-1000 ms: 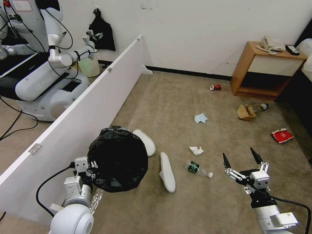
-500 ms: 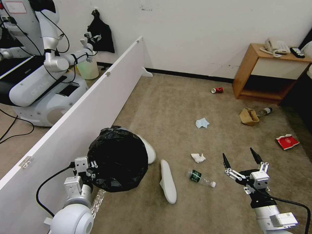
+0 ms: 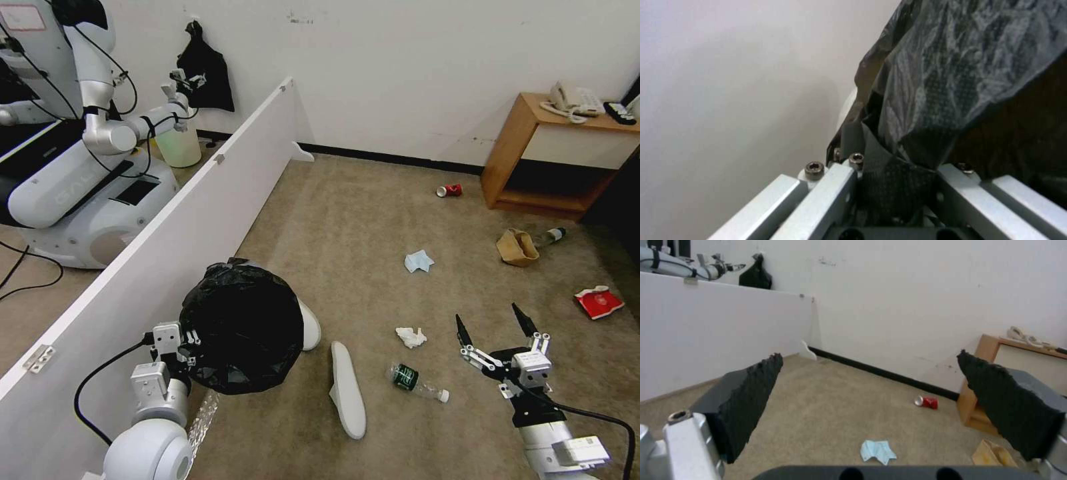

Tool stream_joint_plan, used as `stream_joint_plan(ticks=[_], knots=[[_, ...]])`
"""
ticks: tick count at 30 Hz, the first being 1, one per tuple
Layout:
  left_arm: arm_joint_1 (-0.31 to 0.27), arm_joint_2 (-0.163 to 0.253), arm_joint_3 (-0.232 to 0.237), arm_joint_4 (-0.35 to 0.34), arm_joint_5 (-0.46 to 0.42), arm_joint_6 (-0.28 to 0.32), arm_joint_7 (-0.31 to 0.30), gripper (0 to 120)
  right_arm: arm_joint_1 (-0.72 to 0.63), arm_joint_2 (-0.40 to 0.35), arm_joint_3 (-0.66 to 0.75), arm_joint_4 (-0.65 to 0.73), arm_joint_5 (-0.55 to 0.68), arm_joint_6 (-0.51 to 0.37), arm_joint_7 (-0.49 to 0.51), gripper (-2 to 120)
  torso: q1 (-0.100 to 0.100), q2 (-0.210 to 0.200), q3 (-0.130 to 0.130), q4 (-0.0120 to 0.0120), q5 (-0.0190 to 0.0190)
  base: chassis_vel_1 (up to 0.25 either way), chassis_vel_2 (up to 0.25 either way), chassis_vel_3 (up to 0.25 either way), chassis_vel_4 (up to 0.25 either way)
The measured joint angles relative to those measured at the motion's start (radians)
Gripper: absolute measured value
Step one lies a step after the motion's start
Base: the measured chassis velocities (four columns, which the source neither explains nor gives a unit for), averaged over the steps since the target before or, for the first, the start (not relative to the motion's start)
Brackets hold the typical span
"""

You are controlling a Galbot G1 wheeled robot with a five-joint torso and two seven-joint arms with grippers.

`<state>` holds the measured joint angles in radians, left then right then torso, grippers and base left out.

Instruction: Pick up the trash bin, then pick up the garbage from the floor and place it into the trash bin.

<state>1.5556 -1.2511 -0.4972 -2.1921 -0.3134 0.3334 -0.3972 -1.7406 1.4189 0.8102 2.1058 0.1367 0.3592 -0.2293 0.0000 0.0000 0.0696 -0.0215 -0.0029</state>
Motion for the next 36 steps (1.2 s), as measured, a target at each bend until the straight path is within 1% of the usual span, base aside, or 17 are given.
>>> stream_joint_plan(ticks=[9,12,15,18,20,21,23,24,25,27,28,29,31,32,34,35,36], knots=[[0.002,-0.003,-0.001,-0.002,0.002,0.000,0.000,1,0.000,-0.003,-0.018,-0.008,-0.005,-0.002,-0.001,100,0.000,0.000,0.000,0.0000,0.0000,0.000,0.000,0.000,0.000],[0.005,-0.005,-0.003,-0.009,0.003,0.000,-0.002,1,0.000,-0.013,-0.032,-0.012,-0.009,-0.015,0.001,100,0.000,0.000,0.000,0.0000,0.0000,0.000,0.000,0.000,0.000],[0.006,-0.005,-0.005,-0.013,0.003,0.000,-0.007,1,-0.001,-0.026,-0.044,-0.015,-0.010,-0.025,0.008,100,0.000,0.000,0.000,0.0000,0.0001,0.000,0.000,0.000,0.000],[0.005,-0.005,-0.005,-0.017,0.002,0.005,-0.013,1,-0.005,-0.048,-0.061,-0.016,-0.007,-0.041,0.022,100,0.000,0.000,0.000,0.0001,0.0001,0.000,0.000,0.000,0.000],[0.004,-0.002,-0.003,-0.021,-0.003,0.013,-0.019,1,-0.010,-0.077,-0.074,-0.019,0.001,-0.054,0.037,100,0.000,0.000,0.000,0.0000,0.0000,0.000,0.000,0.000,0.000],[0.004,-0.002,-0.003,-0.021,-0.003,0.013,-0.019,1,-0.010,-0.077,-0.074,-0.019,0.001,-0.054,0.037,100,0.000,0.000,0.000,0.0000,0.0000,0.000,0.000,0.000,0.000],[0.010,0.017,0.000,-0.025,-0.009,0.020,-0.028,1,-0.017,-0.139,-0.093,-0.025,0.031,-0.071,0.060,100,0.000,0.000,0.000,-0.0002,0.0002,0.000,0.000,0.000,0.000],[0.010,0.017,0.000,-0.025,-0.009,0.020,-0.028,1,-0.017,-0.139,-0.093,-0.025,0.031,-0.071,0.060,100,0.000,0.000,0.000,-0.0002,0.0002,0.000,0.000,0.000,0.000],[0.017,0.027,-0.001,-0.027,-0.011,0.024,-0.031,1,-0.018,-0.177,-0.102,-0.027,0.051,-0.081,0.074,100,0.000,0.000,0.000,-0.0002,0.0002,0.000,0.000,0.000,0.000],[0.026,0.035,-0.001,-0.030,-0.011,0.026,-0.032,1,-0.018,-0.223,-0.112,-0.029,0.075,-0.090,0.088,100,0.000,0.000,0.000,-0.0002,0.0003,0.000,0.000,0.000,0.000],[0.026,0.035,-0.001,-0.030,-0.011,0.026,-0.032,1,-0.018,-0.223,-0.112,-0.029,0.075,-0.090,0.088,100,0.000,0.000,0.000,-0.0002,0.0003,0.000,0.000,0.000,0.000],[0.031,0.039,-0.002,-0.032,-0.011,0.028,-0.033,1,-0.017,-0.254,-0.118,-0.031,0.089,-0.095,0.097,100,0.000,0.000,0.000,-0.0002,0.0003,0.000,0.000,0.000,0.000],[0.048,0.055,0.000,-0.038,-0.015,0.032,-0.037,1,-0.007,-0.381,-0.145,-0.043,0.137,-0.111,0.130,100,0.000,0.000,0.000,0.0005,0.0002,0.000,0.000,0.000,0.000],[0.048,0.055,0.000,-0.038,-0.015,0.032,-0.037,1,-0.007,-0.381,-0.145,-0.043,0.137,-0.111,0.130,100,0.000,0.000,0.000,0.0005,0.0002,0.000,0.000,0.000,0.000],[0.051,0.070,0.006,-0.038,-0.023,0.040,-0.045,1,0.001,-0.463,-0.168,-0.058,0.181,-0.120,0.152,100,0.000,0.000,0.000,0.0002,0.0002,0.000,0.000,0.000,0.000],[0.051,0.070,0.006,-0.038,-0.023,0.040,-0.045,1,0.001,-0.463,-0.168,-0.058,0.181,-0.120,0.152,100,0.000,0.000,0.000,0.0002,0.0002,0.000,0.000,0.000,0.000],[0.049,0.076,0.010,-0.035,-0.027,0.040,-0.047,1,0.005,-0.493,-0.177,-0.068,0.197,-0.122,0.158,100,0.000,0.000,0.000,0.0002,0.0002,0.000,0.000,0.000,0.000]])
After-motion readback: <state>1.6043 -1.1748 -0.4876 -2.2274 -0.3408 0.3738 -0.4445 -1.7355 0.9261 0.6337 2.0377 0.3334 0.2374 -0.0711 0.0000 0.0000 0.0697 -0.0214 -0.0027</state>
